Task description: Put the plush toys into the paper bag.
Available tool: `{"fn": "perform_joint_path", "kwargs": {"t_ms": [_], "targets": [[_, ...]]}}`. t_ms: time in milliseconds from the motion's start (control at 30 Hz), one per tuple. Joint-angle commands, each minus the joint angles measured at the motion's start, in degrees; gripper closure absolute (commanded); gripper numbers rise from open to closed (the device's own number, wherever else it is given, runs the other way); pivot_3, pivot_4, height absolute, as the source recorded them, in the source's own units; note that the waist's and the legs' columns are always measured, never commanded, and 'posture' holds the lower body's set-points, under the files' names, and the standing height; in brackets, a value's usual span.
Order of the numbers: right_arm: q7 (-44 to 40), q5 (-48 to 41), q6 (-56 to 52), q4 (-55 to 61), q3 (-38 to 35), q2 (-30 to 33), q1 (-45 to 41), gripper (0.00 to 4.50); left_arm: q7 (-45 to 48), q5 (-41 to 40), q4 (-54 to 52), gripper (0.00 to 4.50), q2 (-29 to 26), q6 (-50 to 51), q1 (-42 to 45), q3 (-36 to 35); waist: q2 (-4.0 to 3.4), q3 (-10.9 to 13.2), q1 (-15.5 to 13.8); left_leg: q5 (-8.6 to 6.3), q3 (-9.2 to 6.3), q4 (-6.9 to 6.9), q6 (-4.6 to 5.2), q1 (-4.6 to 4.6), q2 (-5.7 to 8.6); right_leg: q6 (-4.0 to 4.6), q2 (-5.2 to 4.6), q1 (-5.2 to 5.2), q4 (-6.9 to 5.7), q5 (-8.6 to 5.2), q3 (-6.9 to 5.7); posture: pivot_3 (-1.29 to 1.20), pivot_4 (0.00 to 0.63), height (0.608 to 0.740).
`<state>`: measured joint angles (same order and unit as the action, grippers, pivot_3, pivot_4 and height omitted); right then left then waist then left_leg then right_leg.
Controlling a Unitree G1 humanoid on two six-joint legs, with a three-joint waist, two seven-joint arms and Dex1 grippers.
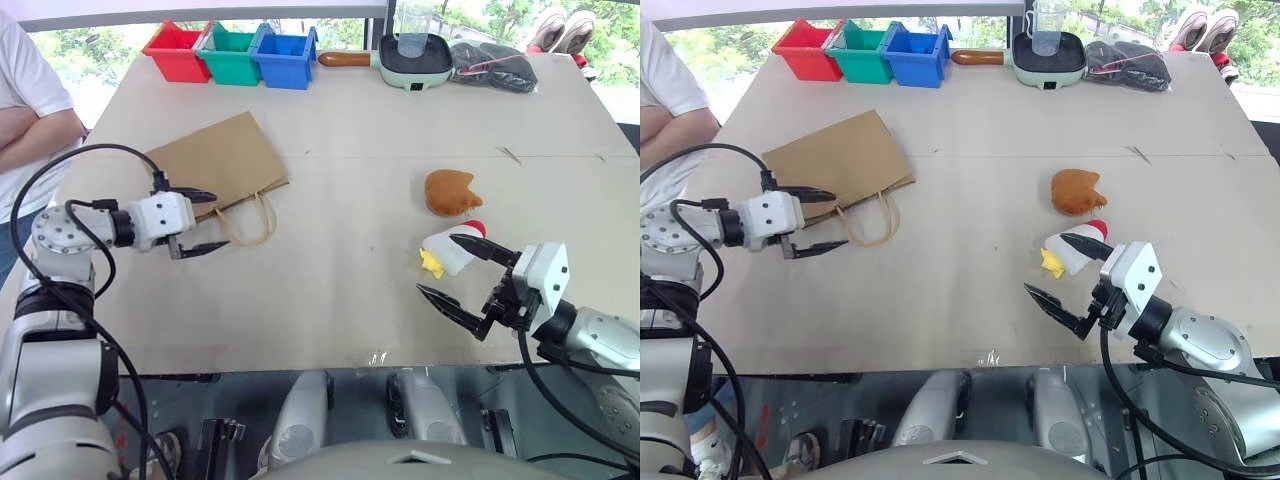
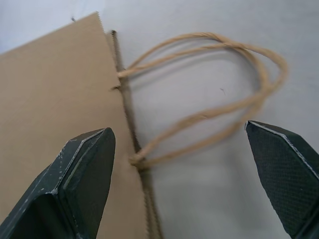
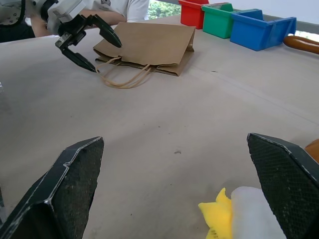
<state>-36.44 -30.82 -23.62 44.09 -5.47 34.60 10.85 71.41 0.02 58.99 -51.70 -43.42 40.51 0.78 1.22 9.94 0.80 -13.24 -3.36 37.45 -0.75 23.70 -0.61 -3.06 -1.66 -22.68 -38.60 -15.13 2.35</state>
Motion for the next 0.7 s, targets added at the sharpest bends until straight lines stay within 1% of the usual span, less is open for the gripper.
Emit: {"fn": "perform_joint_path", "kwargs": {"t_ms": [33, 100, 167, 200, 233, 267, 300, 367, 433, 467, 567, 600, 700], "targets": [[0.6, -0.2, 0.5, 2.5, -1.2, 0.3, 0.2, 0.02, -2.2, 0.3, 0.2, 0.0, 1.1, -0.5, 1.4, -0.1, 0.0, 0.0, 0.0, 0.0, 0.0, 0.0, 0.0, 0.0, 0.0, 0.0, 0.0, 0.0, -0.01, 0.0, 0.0, 0.0, 0.15, 0.74], [0.8, -0.1, 0.6, 2.6, -1.1, 0.2, 0.2, 0.02, -1.8, -0.3, -0.4, 0.0, 2.2, -0.1, 1.1, -0.2, 0.0, 0.0, 0.1, 0.0, 0.0, 0.0, 0.0, 0.0, 0.0, 0.0, 0.0, 0.0, -0.02, 0.0, 0.0, 0.0, 0.15, 0.74], [1.3, 1.0, 0.9, 2.3, -0.8, 0.2, 0.3, 0.0, -0.8, -1.4, -1.6, 0.53, 3.6, 1.0, 0.6, -0.4, 0.0, 0.0, 0.1, 0.0, 0.0, 0.0, 0.0, 0.0, 0.0, 0.0, 0.0, 0.0, -0.02, 0.0, 0.0, 0.0, 0.15, 0.74], [1.9, 1.9, 1.1, 2.1, -0.5, 0.1, 0.3, 0.0, -0.3, -2.2, -2.5, 0.85, 4.5, 2.0, 0.1, -0.5, 0.0, 0.0, 0.1, 0.0, 0.0, 0.0, 0.0, 0.0, 0.0, 0.0, 0.0, 0.0, -0.03, 0.0, 0.0, 0.0, 0.15, 0.74], [2.4, 2.7, 1.2, 1.8, -0.3, -0.2, 0.2, 0.0, 0.1, -3.1, -3.5, 1.27, 5.5, 3.3, -0.3, -0.8, 0.0, 0.0, 0.0, 0.0, 0.0, 0.0, 0.0, 0.0, 0.0, 0.0, 0.0, 0.0, -0.03, 0.0, 0.0, 0.0, 0.15, 0.74], [2.8, 3.3, 1.3, 1.6, -0.1, -0.4, 0.1, 0.0, 0.5, -4.5, -4.8, 1.84, 6.5, 5.5, -0.7, -1.4, 0.0, 0.0, 0.0, 0.0, 0.0, 0.01, 0.0, 0.0, 0.0, 0.0, 0.0, 0.0, -0.04, 0.0, 0.0, 0.0, 0.15, 0.74], [3.0, 3.7, 1.4, 1.5, 0.0, -0.6, 0.0, 0.0, 0.8, -5.5, -5.9, 2.24, 7.2, 7.2, -1.0, -1.8, 0.0, 0.0, 0.0, 0.0, 0.0, 0.02, 0.0, 0.0, 0.0, 0.0, 0.0, 0.0, -0.05, 0.0, 0.0, 0.0, 0.15, 0.74], [3.8, 4.0, 0.6, 1.7, 0.7, -1.1, 0.0, 0.0, 0.5, -17.1, -17.7, 3.2, 12.0, 27.6, -3.6, -4.7, 0.0, 0.0, 0.0, 0.0, -0.01, 0.04, 0.0, 0.01, 0.0, 0.0, 0.0, 0.0, -0.05, 0.0, 0.0, 0.0, 0.15, 0.74], [4.8, 2.3, -1.3, 2.1, 1.0, -2.0, -0.1, 0.54, -0.6, -27.4, -31.7, 4.26, 15.0, 45.5, -7.2, -6.0, 0.02, 0.0, 0.0, 0.0, -0.05, 0.1, 0.0, 0.04, 0.0, -0.01, -0.06, -0.01, -0.16, -0.01, -0.04, 0.0, 0.15, 0.74], [5.0, 2.2, -1.6, 2.2, 1.1, -2.2, -0.1, 0.84, -1.5, -30.0, -36.3, 4.5, 15.5, 50.7, -8.5, -6.3, 0.02, 0.0, 0.1, 0.0, -0.07, 0.13, 0.0, 0.06, -0.02, -0.01, -0.06, -0.01, -0.16, 0.0, -0.04, 0.0, 0.15, 0.74], [6.0, 4.6, -1.8, 1.0, 4.1, -3.1, -2.1, 2.27, -6.5, -39.0, -48.0, 4.5, 17.7, 67.4, -10.5, -7.2, 0.02, 0.0, 0.4, 0.0, -0.09, 0.13, 0.0, 0.01, -0.07, 0.0, -0.07, -0.01, -0.22, -0.01, 0.0, 0.0, 0.15, 0.74], [6.5, 5.6, -1.8, 0.1, 5.4, -3.6, -3.2, 2.82, -8.2, -41.4, -50.5, 4.5, 18.6, 71.4, -10.5, -7.4, 0.01, 0.0, 0.5, 0.0, -0.08, 0.13, 0.0, -0.02, -0.04, 0.0, -0.01, -0.01, -0.24, -0.01, 0.01, 0.0, 0.15, 0.74], [7.5, 9.3, -1.5, -4.5, 10.2, -5.5, -7.7, 4.1, -12.1, -46.5, -54.9, 4.5, 21.8, 79.4, -9.6, -7.5, 0.0, 0.0, 0.4, 0.01, -0.07, 0.15, -0.01, -0.11, -0.04, 0.01, 0.04, 0.02, -0.31, -0.01, 0.03, 0.0, 0.15, 0.74]]}}
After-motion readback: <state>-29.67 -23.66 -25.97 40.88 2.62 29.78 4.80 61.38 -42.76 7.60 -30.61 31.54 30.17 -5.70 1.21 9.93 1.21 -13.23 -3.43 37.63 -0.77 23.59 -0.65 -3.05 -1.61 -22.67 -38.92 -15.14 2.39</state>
